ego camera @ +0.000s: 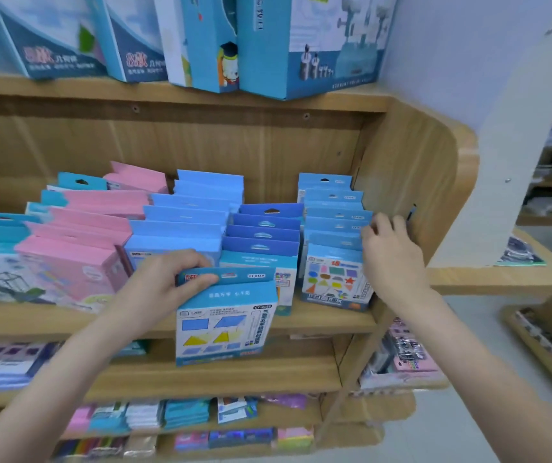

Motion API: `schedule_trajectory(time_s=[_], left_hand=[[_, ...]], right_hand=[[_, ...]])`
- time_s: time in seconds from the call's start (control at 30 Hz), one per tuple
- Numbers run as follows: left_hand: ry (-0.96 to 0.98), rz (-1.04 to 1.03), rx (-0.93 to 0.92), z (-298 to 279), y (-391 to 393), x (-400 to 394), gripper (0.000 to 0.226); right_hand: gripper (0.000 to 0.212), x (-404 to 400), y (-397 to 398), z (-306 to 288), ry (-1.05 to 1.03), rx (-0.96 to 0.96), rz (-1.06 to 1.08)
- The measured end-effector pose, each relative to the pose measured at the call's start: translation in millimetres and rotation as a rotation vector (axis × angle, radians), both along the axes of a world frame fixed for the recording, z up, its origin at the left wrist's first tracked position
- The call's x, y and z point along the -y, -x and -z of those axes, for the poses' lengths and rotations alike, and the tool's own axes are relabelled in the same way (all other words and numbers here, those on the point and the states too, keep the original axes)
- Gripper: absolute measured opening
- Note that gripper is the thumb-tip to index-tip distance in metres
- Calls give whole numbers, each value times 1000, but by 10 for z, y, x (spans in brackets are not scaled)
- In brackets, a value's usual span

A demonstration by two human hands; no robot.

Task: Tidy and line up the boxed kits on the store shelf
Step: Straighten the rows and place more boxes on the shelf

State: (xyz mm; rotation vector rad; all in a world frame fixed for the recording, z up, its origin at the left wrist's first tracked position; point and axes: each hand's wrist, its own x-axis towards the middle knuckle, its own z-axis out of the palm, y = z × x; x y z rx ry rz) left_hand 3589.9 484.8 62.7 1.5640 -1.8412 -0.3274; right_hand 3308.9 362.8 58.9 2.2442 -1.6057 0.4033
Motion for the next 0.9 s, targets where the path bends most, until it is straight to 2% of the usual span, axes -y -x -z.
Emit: schedule_trajectory(time_s=[0.07, 0.17, 0.27, 0.33, 0.4, 0.47, 0.53, 0.63, 0.73, 0.83, 0.9], left_hand=[[-29, 5, -20, 68, 8, 17, 11], [-27, 11, -49, 115, 52, 18, 21], [-48, -36, -75, 116, 55, 7, 10], [-59, -69, -77, 109, 48, -3, 13], [-72, -88, -84, 118, 20, -35, 12], [-68, -95, -102, 125, -38, -92, 12], [-57, -70, -129, 115, -123, -196, 22], [-42, -33, -157, 91, -327, -426, 16], [-24, -98, -201, 59, -646, -721, 14], [12, -216, -211, 98, -1130, -1075, 22], [52, -323, -241, 180, -1546, -1324, 12]], right_hand=[[30, 15, -46, 17, 46, -62, 3], [41, 14, -52, 50, 77, -43, -8], [46, -34, 26, 97, 117, -16, -41], [47, -88, 67, 105, 124, 13, -78], [44, -163, 49, 76, 98, 114, -172], [42, -316, -67, -6, -45, 332, -347], [58, -535, -320, -101, -358, 514, -554], [81, -811, -873, -146, -699, 472, -755], [79, -972, -1420, -89, -814, 467, -837], [54, -1122, -2023, -22, -790, 443, -914], [45, -1247, -2491, 32, -761, 423, -941]])
